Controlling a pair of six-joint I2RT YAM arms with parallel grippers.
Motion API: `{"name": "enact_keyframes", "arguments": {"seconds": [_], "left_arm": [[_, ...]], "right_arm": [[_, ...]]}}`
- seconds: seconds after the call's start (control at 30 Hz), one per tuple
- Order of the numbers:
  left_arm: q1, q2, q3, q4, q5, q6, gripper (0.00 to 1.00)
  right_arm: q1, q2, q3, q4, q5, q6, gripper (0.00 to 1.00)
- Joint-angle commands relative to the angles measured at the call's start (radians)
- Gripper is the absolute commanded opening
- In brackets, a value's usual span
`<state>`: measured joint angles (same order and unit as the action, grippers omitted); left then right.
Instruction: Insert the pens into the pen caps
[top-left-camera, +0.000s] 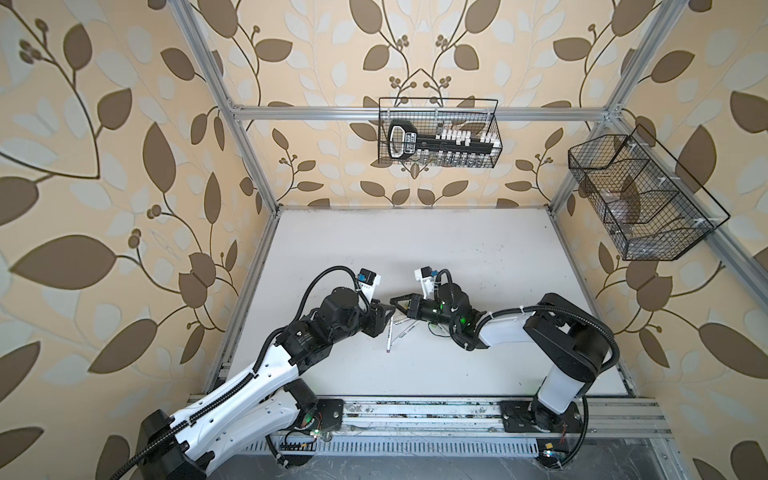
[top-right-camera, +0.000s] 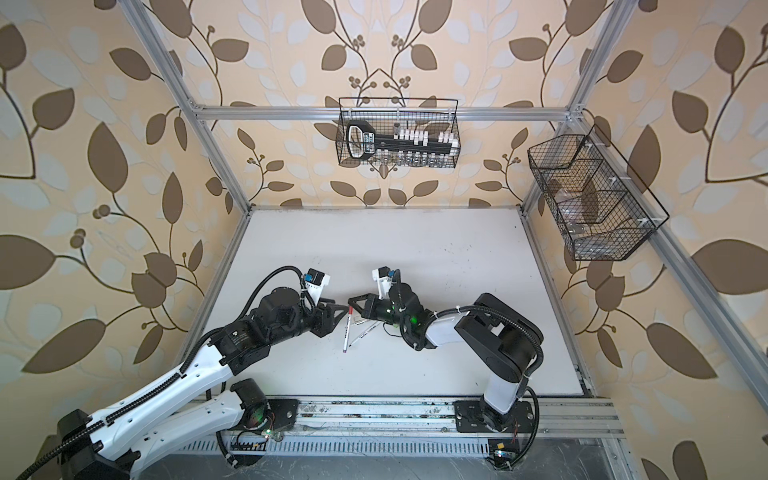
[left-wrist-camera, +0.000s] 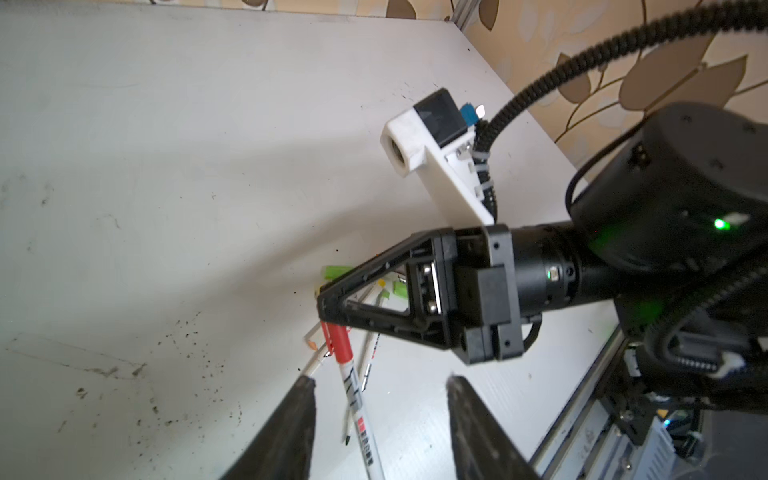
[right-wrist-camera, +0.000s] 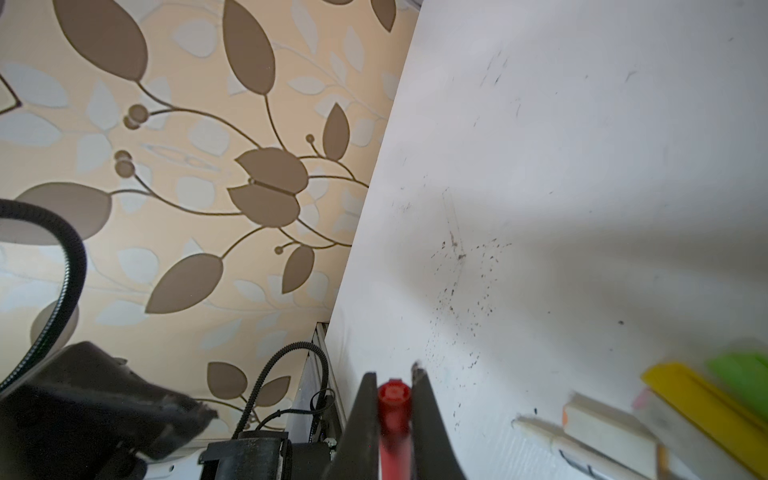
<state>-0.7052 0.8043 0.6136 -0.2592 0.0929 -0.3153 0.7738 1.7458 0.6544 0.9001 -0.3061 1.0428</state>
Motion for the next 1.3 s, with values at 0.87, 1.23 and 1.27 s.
{"name": "enact_keyframes", "arguments": {"seconds": [0.87, 1.23, 1.27], "left_arm": [[0.006, 0.045, -0.104, 0.257, 0.309, -0.079, 0.00], [0.008, 0.047, -0.028, 0.264, 0.307, -0.010, 0.00], [0.009, 0.049, -0.016, 0.263, 0.309, -0.002, 0.00]], "right_arm": [[-0.051, -0.245, -0.049, 0.016, -0.177, -0.091, 0.01], [-0.012, -0.309, -0.088, -0.236, -0.254, -0.234, 0.00], [-0.009, -0.310, -0.095, -0.260, -0.255, -0.243, 0.00]]}}
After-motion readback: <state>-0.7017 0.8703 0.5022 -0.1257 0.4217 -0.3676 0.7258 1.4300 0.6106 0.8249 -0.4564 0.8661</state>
